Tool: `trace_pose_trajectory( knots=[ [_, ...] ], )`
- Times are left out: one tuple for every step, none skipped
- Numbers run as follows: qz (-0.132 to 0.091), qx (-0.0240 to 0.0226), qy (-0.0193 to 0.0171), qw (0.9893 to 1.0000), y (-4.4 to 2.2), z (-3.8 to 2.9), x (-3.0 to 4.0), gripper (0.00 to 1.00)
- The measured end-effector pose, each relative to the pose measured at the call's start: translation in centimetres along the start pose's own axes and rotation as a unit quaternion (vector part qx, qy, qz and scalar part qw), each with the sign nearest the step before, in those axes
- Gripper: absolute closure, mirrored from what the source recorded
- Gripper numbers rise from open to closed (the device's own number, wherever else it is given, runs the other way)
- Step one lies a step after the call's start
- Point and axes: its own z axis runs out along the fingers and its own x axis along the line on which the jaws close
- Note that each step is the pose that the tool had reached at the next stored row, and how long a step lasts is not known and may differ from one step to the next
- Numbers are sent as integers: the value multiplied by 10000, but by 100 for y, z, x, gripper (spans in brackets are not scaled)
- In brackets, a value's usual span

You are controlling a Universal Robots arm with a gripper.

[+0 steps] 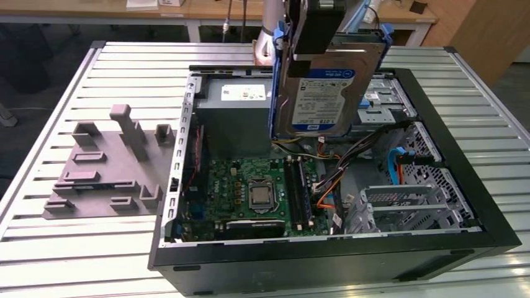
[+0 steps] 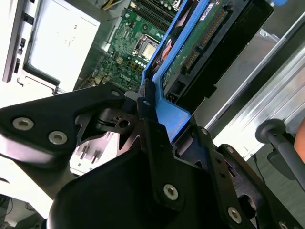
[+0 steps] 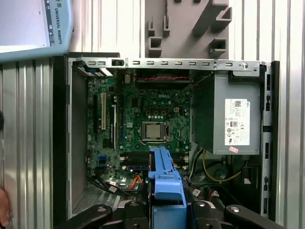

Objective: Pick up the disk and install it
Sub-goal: 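Insert the disk into the insertion slot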

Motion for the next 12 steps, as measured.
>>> trace_pose_trajectory(
  knots=[
    [0,0,0,10000,0,0,23,64],
    [0,0,-1,10000,0,1,47,64],
    [0,1,-1,10000,-1,1,70,64],
    [0,0,-1,10000,-2,1,95,64],
    [0,0,0,10000,-5,0,118,64],
    [1,0,0,10000,-11,1,137,64],
    [1,0,0,10000,-20,2,151,64],
    [1,0,0,10000,-37,5,163,64],
    [0,0,-1,10000,-58,8,170,64],
    [0,1,-1,10000,-82,11,176,64],
    [0,0,-1,10000,-106,14,181,64],
    [0,0,-1,10000,-127,15,186,64]
  ],
)
